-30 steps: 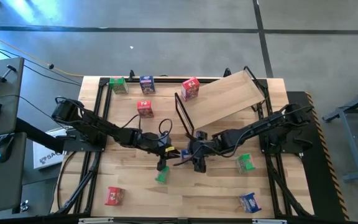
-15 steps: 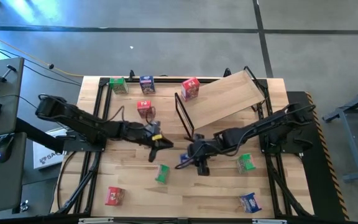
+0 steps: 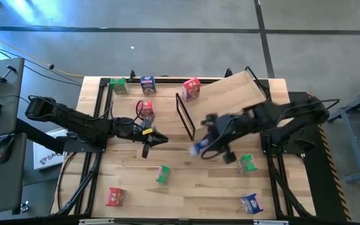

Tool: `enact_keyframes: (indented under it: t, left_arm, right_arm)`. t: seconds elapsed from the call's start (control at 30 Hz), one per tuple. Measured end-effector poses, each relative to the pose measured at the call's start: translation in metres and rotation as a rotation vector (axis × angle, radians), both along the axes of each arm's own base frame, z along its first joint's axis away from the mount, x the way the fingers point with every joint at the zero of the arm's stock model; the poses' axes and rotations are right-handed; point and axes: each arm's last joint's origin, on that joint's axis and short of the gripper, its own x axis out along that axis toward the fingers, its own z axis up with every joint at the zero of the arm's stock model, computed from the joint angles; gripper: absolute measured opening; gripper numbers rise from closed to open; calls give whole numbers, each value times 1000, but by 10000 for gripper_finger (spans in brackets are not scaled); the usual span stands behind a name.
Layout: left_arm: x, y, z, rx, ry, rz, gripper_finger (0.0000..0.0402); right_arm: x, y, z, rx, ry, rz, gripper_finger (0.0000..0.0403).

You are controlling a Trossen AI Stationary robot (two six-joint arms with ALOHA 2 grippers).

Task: Stack cereal on shelf
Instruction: Put the middle blue cereal box on the shelf

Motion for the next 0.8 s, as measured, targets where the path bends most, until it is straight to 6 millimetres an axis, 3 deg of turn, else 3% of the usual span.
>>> enact_keyframes:
  t: [0.17,0.3,0.5,0.8]
  left_arm:
    - [0,0,0,-16,1,3,39]
    - [0,0,0,-18,0,4,39]
    - [0,0,0,1,-2,-1,39]
    - [0,0,0,3,-1,-1,39]
  right_arm:
    - [-29,-35,32,-168,5,-51,145]
    - [-50,-71,43,-233,-6,-146,145]
    - [-64,-126,26,-226,27,-246,145]
    - [-64,-194,-24,-178,3,-274,145]
